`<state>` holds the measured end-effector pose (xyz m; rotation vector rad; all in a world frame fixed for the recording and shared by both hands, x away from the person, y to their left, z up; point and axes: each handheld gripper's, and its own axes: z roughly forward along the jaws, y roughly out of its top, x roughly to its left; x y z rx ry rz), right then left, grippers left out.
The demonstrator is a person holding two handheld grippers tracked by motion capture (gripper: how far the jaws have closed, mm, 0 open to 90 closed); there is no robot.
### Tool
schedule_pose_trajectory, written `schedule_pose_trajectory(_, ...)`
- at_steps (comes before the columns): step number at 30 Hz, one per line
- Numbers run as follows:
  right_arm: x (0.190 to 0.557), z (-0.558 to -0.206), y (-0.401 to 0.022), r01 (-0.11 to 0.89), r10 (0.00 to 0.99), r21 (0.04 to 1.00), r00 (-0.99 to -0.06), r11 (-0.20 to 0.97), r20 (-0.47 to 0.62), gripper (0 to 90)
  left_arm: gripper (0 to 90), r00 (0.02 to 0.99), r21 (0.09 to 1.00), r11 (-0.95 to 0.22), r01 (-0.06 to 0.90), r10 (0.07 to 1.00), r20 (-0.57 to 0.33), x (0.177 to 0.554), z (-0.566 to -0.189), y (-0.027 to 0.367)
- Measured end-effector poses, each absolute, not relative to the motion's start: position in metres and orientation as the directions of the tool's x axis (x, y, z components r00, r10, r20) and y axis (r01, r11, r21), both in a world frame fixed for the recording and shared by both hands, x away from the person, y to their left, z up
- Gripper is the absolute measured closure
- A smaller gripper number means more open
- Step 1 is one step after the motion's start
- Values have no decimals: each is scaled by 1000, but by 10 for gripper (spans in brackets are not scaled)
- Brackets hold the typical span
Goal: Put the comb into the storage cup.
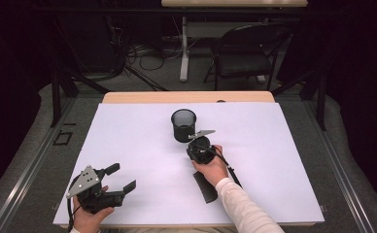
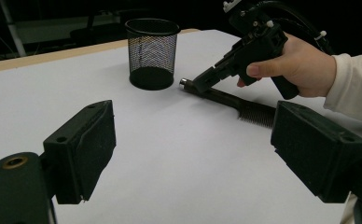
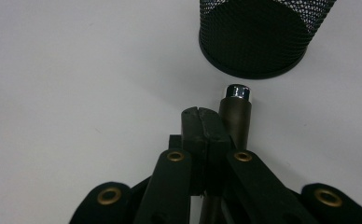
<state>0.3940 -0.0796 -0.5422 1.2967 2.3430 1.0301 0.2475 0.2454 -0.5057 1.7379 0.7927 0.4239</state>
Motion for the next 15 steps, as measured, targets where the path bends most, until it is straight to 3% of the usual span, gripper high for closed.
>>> schedule_pose_trajectory(15,396,-546,-83,642,834,680,-546,356,79,900,141,711,943,-149,296,694,-114,248,-506,246)
